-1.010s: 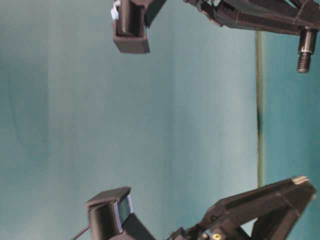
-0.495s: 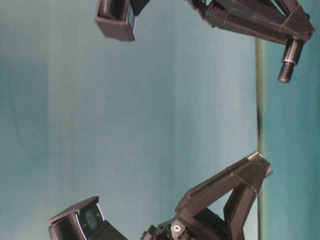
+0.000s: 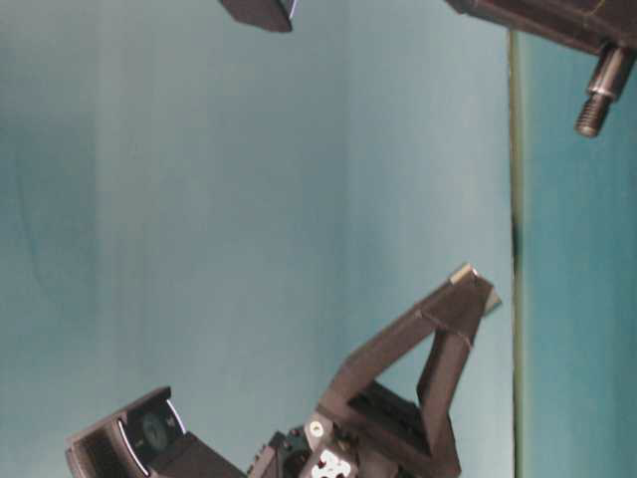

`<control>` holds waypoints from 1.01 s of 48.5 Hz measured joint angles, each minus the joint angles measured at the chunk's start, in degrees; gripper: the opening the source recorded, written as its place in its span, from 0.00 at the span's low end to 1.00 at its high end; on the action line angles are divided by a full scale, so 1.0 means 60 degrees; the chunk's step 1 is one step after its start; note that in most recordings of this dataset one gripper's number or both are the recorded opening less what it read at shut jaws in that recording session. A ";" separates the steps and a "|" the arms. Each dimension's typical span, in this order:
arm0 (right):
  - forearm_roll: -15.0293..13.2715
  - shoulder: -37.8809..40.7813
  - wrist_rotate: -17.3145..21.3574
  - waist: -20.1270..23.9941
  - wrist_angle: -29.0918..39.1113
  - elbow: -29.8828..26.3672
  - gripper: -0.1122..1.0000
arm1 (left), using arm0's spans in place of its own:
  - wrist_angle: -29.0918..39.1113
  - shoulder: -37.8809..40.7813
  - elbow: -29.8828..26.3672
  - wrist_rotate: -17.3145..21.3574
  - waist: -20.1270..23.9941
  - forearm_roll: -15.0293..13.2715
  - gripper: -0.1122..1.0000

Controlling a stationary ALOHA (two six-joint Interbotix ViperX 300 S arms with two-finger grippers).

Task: Insert the washer onto the shaft with both hands.
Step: 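Bring the washer toward the shaft's threaded tip, aligning them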

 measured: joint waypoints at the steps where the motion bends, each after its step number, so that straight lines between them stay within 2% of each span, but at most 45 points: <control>1: 0.0000 0.0015 0.0000 0.0015 -0.0044 0.0000 0.10 | -0.0029 0.0059 -0.0029 0.0000 -0.0015 0.0000 0.41; 23: 0.0000 0.0659 0.0029 0.0044 -0.1201 0.0015 0.10 | -0.0293 0.0952 -0.0498 0.0000 -0.0073 0.0000 0.41; 49: 0.0015 0.0820 0.0044 0.0059 -0.1875 0.0015 0.10 | -0.0308 0.1333 -0.0806 0.0000 -0.0073 0.0000 0.41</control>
